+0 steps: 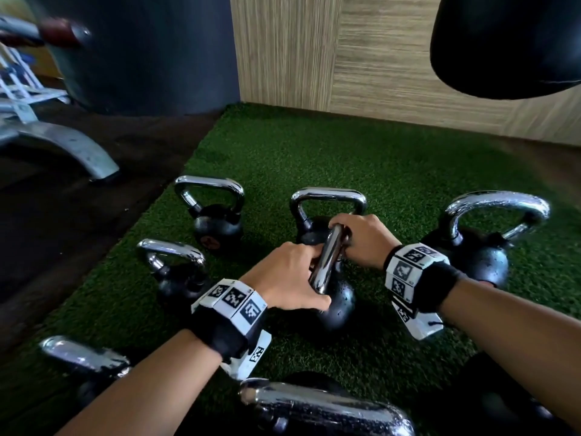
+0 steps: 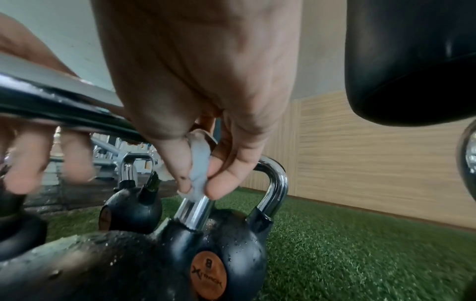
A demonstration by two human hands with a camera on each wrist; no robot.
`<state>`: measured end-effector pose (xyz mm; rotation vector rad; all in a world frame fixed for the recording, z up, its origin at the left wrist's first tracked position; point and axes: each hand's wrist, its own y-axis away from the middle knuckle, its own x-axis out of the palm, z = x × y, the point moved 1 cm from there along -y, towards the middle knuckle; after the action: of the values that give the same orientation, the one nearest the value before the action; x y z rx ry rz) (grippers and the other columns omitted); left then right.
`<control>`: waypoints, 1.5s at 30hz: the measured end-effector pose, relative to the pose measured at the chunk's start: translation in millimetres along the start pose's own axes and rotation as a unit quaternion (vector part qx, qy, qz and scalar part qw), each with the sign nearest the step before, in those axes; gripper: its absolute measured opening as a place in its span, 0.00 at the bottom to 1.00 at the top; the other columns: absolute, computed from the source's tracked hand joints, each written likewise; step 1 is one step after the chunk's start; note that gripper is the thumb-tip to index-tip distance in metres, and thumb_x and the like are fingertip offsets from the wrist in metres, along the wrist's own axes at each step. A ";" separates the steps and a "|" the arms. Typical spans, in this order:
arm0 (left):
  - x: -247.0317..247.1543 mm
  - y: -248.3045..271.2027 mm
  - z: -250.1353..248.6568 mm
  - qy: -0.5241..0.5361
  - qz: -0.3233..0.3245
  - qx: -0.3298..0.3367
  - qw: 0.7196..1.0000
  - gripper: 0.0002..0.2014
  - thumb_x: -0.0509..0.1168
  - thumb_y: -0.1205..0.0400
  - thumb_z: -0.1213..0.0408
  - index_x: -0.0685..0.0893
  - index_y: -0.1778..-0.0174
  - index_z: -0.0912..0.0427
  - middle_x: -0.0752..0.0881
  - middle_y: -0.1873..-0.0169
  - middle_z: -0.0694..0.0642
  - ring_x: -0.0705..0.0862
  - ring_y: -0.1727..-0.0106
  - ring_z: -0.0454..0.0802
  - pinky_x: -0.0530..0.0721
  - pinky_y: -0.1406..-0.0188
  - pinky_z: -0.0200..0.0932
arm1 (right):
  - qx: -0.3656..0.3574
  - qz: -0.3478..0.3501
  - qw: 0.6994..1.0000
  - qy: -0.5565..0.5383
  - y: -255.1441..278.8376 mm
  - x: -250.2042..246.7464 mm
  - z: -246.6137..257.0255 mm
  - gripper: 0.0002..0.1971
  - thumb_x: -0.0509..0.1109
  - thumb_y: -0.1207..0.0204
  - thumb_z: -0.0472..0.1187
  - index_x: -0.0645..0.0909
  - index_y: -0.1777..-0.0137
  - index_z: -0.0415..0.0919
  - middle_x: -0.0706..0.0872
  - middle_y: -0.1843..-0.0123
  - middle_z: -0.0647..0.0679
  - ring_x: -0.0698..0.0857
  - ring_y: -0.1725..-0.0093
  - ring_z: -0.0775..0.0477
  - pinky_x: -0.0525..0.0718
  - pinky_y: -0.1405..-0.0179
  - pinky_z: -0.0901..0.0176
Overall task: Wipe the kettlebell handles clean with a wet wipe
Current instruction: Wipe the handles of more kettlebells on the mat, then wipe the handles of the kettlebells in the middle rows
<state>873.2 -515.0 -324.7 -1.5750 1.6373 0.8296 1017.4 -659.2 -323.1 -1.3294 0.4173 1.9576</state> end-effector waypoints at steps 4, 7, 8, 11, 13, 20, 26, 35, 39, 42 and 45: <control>-8.8 -3.0 -4.2 -0.026 0.046 -0.039 0.998 0.27 0.78 0.39 0.42 0.82 0.43 0.32 0.89 0.68 0.40 0.88 0.62 0.39 0.91 0.55 0.47 | 0.009 0.026 0.999 0.039 1.8 -10.4 4.7 0.09 0.72 0.30 0.41 0.85 0.50 0.50 0.89 0.60 0.51 0.89 0.57 0.45 0.86 0.56 0.57; -22.0 -8.7 -2.3 -0.078 0.078 -0.024 0.994 0.37 0.80 0.40 0.40 0.78 0.34 0.28 0.84 0.67 0.36 0.84 0.61 0.41 0.81 0.62 0.41 | 0.039 0.047 0.995 0.077 8.9 -20.0 2.8 0.03 0.70 0.30 0.39 0.82 0.63 0.48 0.86 0.65 0.51 0.88 0.61 0.46 0.81 0.62 0.60; -27.7 -12.7 -1.8 -0.107 0.090 -0.014 0.990 0.39 0.80 0.40 0.40 0.76 0.30 0.28 0.84 0.64 0.36 0.85 0.59 0.43 0.78 0.63 0.40 | 0.049 0.056 0.993 0.089 13.2 -23.2 1.9 0.07 0.70 0.30 0.39 0.79 0.67 0.48 0.85 0.66 0.51 0.87 0.61 0.45 0.80 0.62 0.60; -42.7 -25.8 0.9 -0.212 0.112 0.011 0.971 0.44 0.81 0.36 0.42 0.71 0.23 0.29 0.89 0.42 0.40 0.88 0.42 0.50 0.78 0.52 0.41 | 0.084 0.083 0.986 0.117 28.6 -31.7 1.5 0.10 0.72 0.29 0.40 0.76 0.70 0.47 0.83 0.67 0.49 0.87 0.61 0.43 0.80 0.64 0.59; -48.9 -31.7 1.8 -0.239 0.115 0.025 0.964 0.40 0.81 0.33 0.47 0.72 0.24 0.28 0.89 0.40 0.41 0.89 0.40 0.50 0.80 0.49 0.42 | 0.110 0.089 0.983 0.114 40.2 -33.9 2.9 0.06 0.74 0.31 0.40 0.81 0.67 0.45 0.83 0.69 0.47 0.86 0.63 0.43 0.79 0.68 0.60; -49.7 -34.8 11.7 -0.177 0.110 0.041 0.977 0.32 0.78 0.27 0.59 0.79 0.30 0.28 0.91 0.48 0.42 0.89 0.49 0.47 0.87 0.48 0.45 | 0.154 0.060 0.982 0.090 65.0 -28.3 11.0 0.05 0.72 0.30 0.40 0.80 0.65 0.48 0.81 0.71 0.52 0.81 0.70 0.53 0.71 0.75 0.68; -66.2 -25.7 24.4 -0.045 0.015 0.105 0.993 0.34 0.80 0.30 0.66 0.81 0.29 0.38 0.83 0.39 0.42 0.81 0.40 0.40 0.74 0.42 0.30 | 0.157 -0.019 0.985 0.072 79.7 -42.1 20.9 0.21 0.76 0.28 0.41 0.83 0.34 0.49 0.86 0.67 0.53 0.83 0.71 0.55 0.75 0.74 0.73; -84.6 15.5 24.6 0.146 -0.005 0.111 0.983 0.24 0.60 0.24 0.81 0.89 0.57 0.43 0.90 0.61 0.39 0.88 0.59 0.33 0.77 0.65 0.22 | 0.220 0.105 0.970 0.023 142.8 -79.4 102.9 0.07 0.77 0.29 0.40 0.93 0.54 0.52 0.93 0.58 0.54 0.90 0.63 0.62 0.85 0.61 0.74; -71.3 46.4 47.4 0.150 0.028 0.031 0.988 0.24 0.59 0.23 0.80 0.89 0.60 0.42 0.90 0.66 0.37 0.87 0.62 0.32 0.79 0.61 0.30 | 0.239 0.149 0.958 -0.045 158.6 -77.5 124.6 0.08 0.77 0.26 0.35 0.94 0.54 0.48 0.94 0.59 0.51 0.92 0.65 0.52 0.91 0.63 0.61; -59.4 67.4 57.5 0.118 0.048 -0.028 0.991 0.27 0.57 0.23 0.80 0.89 0.61 0.39 0.89 0.64 0.31 0.87 0.61 0.33 0.81 0.59 0.35 | 0.166 0.139 0.973 -0.074 161.6 -74.2 122.8 0.08 0.78 0.28 0.39 0.94 0.51 0.49 0.93 0.55 0.52 0.92 0.60 0.53 0.88 0.60 0.63; -50.4 84.8 52.4 0.062 0.077 -0.077 0.992 0.29 0.56 0.23 0.81 0.89 0.57 0.38 0.91 0.60 0.37 0.88 0.54 0.36 0.83 0.53 0.37 | 0.092 0.136 0.979 -0.121 168.7 -79.1 117.2 0.12 0.77 0.32 0.51 0.93 0.49 0.56 0.92 0.49 0.56 0.90 0.51 0.54 0.89 0.48 0.56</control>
<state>791.9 -439.4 -313.1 -1.6483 1.8404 0.9754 834.9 -732.7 -224.5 -0.9415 0.6703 2.2131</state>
